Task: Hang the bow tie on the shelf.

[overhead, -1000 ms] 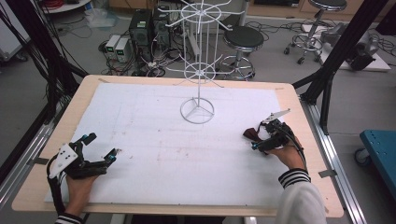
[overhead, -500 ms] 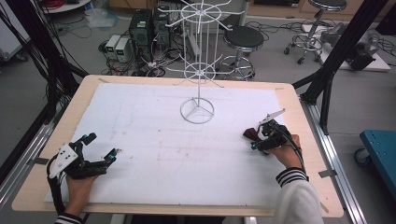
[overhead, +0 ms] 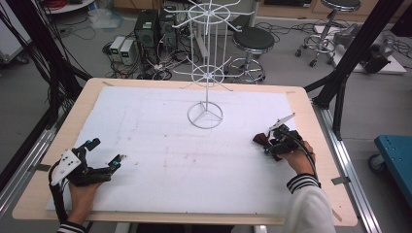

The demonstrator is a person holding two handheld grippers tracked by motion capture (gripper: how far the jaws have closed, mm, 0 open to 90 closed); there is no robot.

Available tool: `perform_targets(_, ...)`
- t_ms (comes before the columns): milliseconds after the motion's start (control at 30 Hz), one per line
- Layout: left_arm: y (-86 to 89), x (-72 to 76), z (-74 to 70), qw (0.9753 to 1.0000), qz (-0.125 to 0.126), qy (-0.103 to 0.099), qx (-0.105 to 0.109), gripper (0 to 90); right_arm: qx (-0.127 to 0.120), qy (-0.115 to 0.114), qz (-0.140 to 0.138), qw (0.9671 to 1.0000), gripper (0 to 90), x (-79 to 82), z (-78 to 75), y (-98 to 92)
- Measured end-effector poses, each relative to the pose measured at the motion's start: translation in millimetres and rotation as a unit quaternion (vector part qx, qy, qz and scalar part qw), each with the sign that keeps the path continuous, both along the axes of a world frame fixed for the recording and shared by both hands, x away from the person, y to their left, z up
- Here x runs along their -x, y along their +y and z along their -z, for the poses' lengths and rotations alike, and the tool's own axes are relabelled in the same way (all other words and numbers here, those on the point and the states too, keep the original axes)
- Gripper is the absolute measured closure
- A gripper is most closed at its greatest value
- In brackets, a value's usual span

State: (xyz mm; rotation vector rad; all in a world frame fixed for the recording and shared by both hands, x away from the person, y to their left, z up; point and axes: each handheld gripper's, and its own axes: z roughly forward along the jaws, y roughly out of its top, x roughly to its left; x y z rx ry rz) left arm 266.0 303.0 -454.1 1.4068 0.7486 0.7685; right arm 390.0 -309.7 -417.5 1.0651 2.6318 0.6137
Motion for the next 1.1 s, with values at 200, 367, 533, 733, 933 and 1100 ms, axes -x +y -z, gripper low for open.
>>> perform_targets(200, 0.0, 0.0, 0.0, 1.0, 0.0, 0.0, 0.0, 1.7, 0.006, 0.0, -0.015, 0.9999, 76.3, 2.1, -1.9, 3.2)
perform_targets(367, 0.0, -0.1, 0.0, 1.0, 0.0, 0.0, 0.0, 1.7, -0.003, 0.0, -0.015, 0.9999, 76.6, 2.4, -2.6, 2.2)
perform_targets(533, -0.1, 0.0, 0.1, 1.0, 0.0, 0.0, 0.0, 1.7, -0.012, -0.004, -0.014, 0.9998, 76.6, 3.6, -5.2, 1.6)
perform_targets(733, 0.0, 0.0, 0.0, 1.0, 0.0, 0.0, 0.0, 1.7, -0.023, -0.009, -0.014, 0.9996, 76.6, 4.9, -7.7, 0.4)
perform_targets(933, -0.1, 0.1, 0.1, 1.0, 0.0, 0.0, 0.0, 1.7, -0.062, -0.024, -0.009, 0.9977, 76.6, 8.9, -14.3, 0.8)
perform_targets(1100, -0.2, 0.1, 0.1, 1.0, -0.001, -0.001, 0.0, 1.7, -0.108, -0.038, -0.002, 0.9934, 76.5, 13.4, -21.8, 0.8)
